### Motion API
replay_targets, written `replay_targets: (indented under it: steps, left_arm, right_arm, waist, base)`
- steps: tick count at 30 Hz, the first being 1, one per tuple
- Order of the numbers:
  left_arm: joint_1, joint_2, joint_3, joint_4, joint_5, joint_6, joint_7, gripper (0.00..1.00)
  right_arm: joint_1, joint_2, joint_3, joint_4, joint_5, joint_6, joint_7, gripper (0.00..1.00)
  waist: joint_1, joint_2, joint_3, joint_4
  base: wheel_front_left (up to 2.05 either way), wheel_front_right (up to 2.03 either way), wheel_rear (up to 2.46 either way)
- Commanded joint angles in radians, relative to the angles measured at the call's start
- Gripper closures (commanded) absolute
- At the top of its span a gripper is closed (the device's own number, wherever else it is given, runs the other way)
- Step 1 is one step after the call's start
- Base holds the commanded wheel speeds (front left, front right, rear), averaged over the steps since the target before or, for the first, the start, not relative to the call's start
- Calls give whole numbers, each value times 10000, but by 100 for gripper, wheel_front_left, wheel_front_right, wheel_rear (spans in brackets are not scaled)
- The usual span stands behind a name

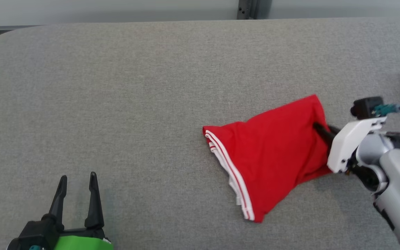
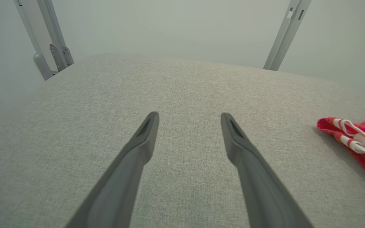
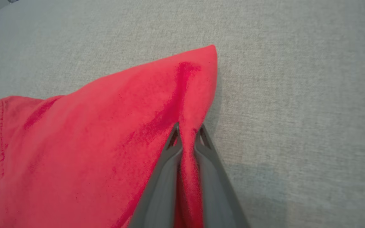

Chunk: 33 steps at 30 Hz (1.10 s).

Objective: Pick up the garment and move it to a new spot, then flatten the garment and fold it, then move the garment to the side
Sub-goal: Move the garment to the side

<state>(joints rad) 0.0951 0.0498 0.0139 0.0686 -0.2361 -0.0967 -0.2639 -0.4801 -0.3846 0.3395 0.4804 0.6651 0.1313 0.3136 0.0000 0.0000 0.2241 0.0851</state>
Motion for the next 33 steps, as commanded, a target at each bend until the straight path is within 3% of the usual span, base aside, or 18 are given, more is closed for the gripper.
replay_targets:
  steps: [1,8,12,27,33]
  left_arm:
    - [-219,21,78,-85,129,-28,-1,0]
    - [-804,23,101,-231,418,-162,-1,0]
    - [-1178,21,-56,-198,550,-218,-1,0]
    - [-1513,24,-113,-73,674,-299,-1,0]
    - [-1569,24,-80,-86,720,-328,-1,0]
  right_arm:
    - [-381,-393,-186,-238,204,-14,-122,100]
    - [-1302,-2262,-1138,-1542,509,-8,525,100]
    - [-1738,-2874,-1700,-1980,541,-8,1169,100]
    - [-2702,-3050,-2819,-2291,321,-6,2310,100]
    - [-2945,-3181,-3617,-1447,-496,-6,2599,100]
  waist:
    - [0,0,224,-589]
    - [0,0,778,-1726]
    - [0,0,1090,-2082]
    - [0,0,1393,-2101]
    - [0,0,1486,-2004]
  base:
    - [0,0,0]
    - [0,0,0]
    - [0,0,0]
    - [0,0,0]
    - [0,0,0]
